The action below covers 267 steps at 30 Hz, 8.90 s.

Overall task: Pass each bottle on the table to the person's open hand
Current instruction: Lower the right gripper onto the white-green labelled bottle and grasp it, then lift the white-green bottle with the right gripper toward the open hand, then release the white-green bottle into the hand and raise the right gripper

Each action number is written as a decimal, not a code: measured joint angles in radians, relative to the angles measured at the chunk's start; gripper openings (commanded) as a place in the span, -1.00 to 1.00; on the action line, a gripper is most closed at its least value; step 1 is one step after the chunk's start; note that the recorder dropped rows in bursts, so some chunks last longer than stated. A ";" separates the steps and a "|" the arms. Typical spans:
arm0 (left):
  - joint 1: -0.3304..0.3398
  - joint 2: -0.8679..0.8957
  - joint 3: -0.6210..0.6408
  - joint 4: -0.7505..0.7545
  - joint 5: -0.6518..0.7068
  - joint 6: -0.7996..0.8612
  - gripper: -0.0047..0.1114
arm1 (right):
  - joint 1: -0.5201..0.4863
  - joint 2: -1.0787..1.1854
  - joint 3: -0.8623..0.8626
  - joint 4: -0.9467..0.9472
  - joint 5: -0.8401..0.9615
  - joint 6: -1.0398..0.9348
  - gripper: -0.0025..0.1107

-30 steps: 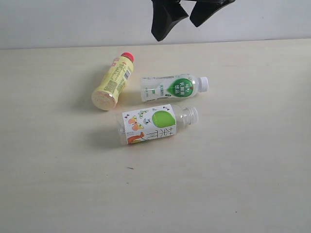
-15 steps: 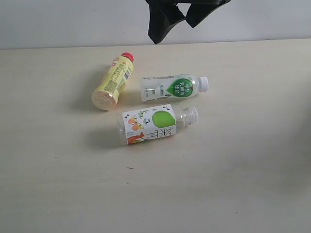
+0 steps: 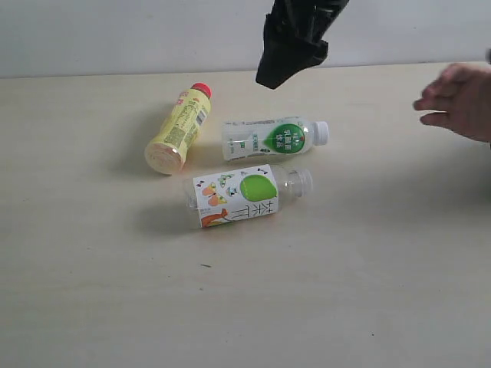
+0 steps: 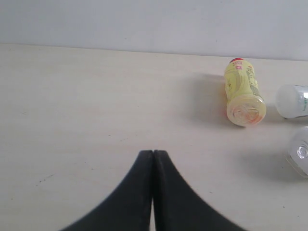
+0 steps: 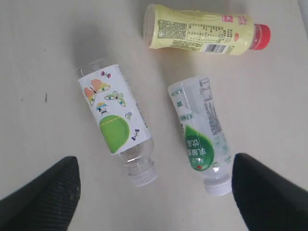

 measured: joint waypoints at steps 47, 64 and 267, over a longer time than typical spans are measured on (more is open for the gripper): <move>0.000 0.000 0.000 0.000 0.000 0.000 -0.88 | 0.000 0.489 0.000 -0.178 -0.492 -0.207 0.48; 0.000 0.000 0.000 0.000 0.000 0.000 -0.88 | 0.000 0.530 0.000 -0.178 -0.517 -0.181 0.48; 0.000 0.000 0.000 0.000 0.000 0.000 -0.88 | -0.149 0.318 0.000 -0.432 -0.009 1.176 0.52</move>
